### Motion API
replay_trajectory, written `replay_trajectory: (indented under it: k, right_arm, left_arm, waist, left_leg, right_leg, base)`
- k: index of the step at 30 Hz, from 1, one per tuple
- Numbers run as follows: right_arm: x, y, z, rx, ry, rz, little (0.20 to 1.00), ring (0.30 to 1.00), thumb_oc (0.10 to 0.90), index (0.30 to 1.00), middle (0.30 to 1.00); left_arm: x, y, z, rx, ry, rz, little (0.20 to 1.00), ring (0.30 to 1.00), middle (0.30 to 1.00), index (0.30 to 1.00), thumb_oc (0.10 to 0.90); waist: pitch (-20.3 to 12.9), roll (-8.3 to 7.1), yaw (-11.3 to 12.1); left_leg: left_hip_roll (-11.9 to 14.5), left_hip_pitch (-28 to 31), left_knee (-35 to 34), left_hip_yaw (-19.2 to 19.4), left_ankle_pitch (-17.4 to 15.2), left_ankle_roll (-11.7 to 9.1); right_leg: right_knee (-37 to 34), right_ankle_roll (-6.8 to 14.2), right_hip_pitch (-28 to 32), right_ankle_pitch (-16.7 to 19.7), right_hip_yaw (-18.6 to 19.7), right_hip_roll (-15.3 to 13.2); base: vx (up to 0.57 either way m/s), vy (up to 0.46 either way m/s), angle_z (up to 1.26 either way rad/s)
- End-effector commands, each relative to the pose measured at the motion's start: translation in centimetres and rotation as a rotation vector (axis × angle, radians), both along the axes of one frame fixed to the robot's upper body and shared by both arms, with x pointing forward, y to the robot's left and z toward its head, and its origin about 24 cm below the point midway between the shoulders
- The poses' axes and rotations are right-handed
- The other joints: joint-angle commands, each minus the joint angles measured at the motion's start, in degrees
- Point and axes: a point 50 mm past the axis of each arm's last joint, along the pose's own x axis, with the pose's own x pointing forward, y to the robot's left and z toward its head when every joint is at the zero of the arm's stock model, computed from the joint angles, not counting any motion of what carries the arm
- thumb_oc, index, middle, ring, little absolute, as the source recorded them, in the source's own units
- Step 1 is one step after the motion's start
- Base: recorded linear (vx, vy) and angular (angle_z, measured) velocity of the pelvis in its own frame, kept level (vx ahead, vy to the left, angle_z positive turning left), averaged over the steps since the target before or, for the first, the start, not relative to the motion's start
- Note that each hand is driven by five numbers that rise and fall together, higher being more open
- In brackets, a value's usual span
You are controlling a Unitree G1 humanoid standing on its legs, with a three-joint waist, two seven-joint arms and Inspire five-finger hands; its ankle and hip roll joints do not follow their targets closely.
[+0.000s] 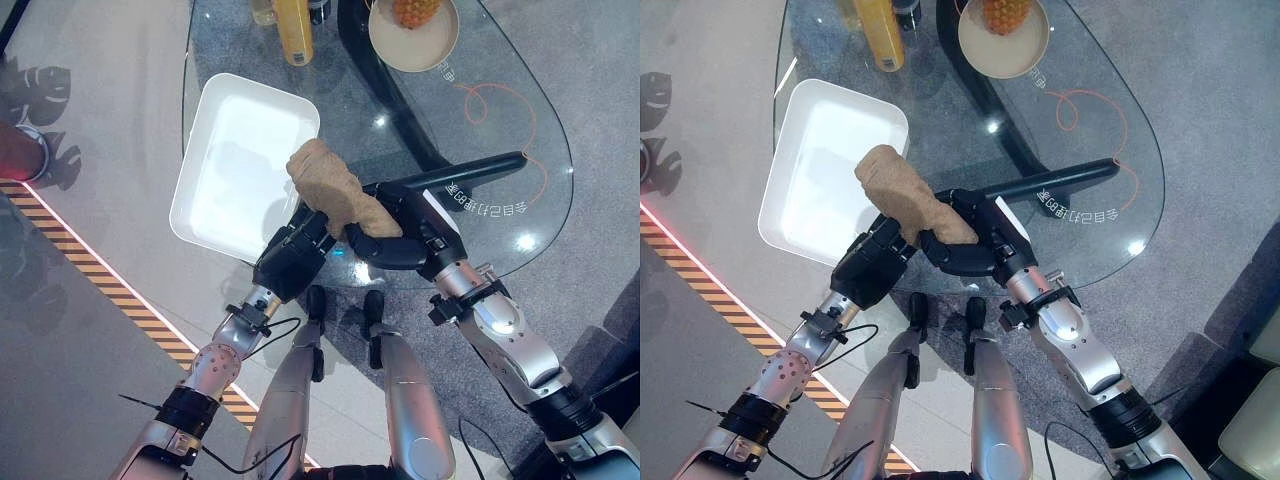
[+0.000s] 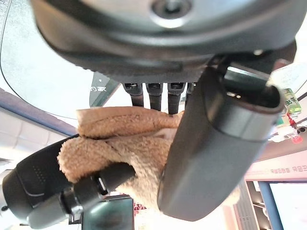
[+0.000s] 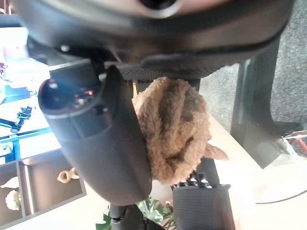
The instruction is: Wipe the table with a cloth and put it in the basket.
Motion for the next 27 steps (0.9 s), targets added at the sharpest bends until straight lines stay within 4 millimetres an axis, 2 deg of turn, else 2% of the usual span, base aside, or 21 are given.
replay_trajectory:
  k: [1,6,11,23,27]
  right_arm:
    - [-2.0,2.8,4.8,0.034,-0.25,0.19,0.2,0.3,0.1,0.3,0.3]
    - [-1.7,3.3,4.4,0.004,-0.228,0.154,0.2,0.3,0.1,0.3,0.3]
    - [-1.3,3.1,4.0,-0.016,-0.22,0.112,0.2,0.3,0.1,0.3,0.3]
    - [-1.4,4.3,3.5,-0.151,-0.2,0.193,0.2,0.3,0.1,0.3,0.3]
    - [-1.2,4.7,3.4,-0.171,-0.199,0.207,0.2,0.3,0.1,0.3,0.3]
  left_arm:
    - [-0.7,-1.2,4.3,-0.169,-0.25,-0.096,0.9,0.9,0.9,0.9,0.8]
    - [-1.0,-2.0,5.5,-0.218,-0.33,-0.169,0.9,0.9,0.9,0.9,0.8]
    - [-1.2,-2.3,5.8,-0.233,-0.369,-0.206,0.9,0.9,0.9,0.9,0.8]
    - [-1.1,-2.4,6.9,-0.33,-0.382,-0.191,0.9,0.9,0.9,0.9,0.8]
    - [-0.8,-2.0,7.2,-0.489,-0.378,-0.158,0.9,0.9,0.9,0.9,0.8]
  waist:
    - [-1.61,-1.44,-0.67]
    - [-1.61,-1.25,-0.85]
    - [-1.61,-1.04,-0.87]
    - [-1.61,-0.89,-0.44]
    - [-1.61,-1.04,-0.14]
  left_leg:
    - [0.88,-3.91,10.85,2.21,-7.19,0.09]
    - [0.78,-4.62,11.31,2.04,-7.15,0.02]
    - [0.75,-4.85,11.26,2.17,-7.17,0.03]
    - [0.27,-5.36,11.4,1.49,-7.27,0.08]
    - [0.12,-5.32,11.6,1.16,-7.39,0.14]
  right_leg:
    - [-6.96,1.41,1.04,4.12,2.82,2.61]
    - [-6.44,1.12,0.33,4.04,3.05,2.6]
    - [-6.45,0.98,0.06,4.02,3.09,2.5]
    - [-5.66,0.9,-0.77,3.76,3.12,2.38]
    - [-5.29,0.86,-0.82,3.58,2.98,2.41]
  base:
    - [0.02,-0.004,-0.04]
    - [0.0,0.0,0.0]
    - [0.01,0.01,-0.01]
    - [0.01,0.007,0.0]
    - [0.01,-0.007,0.02]
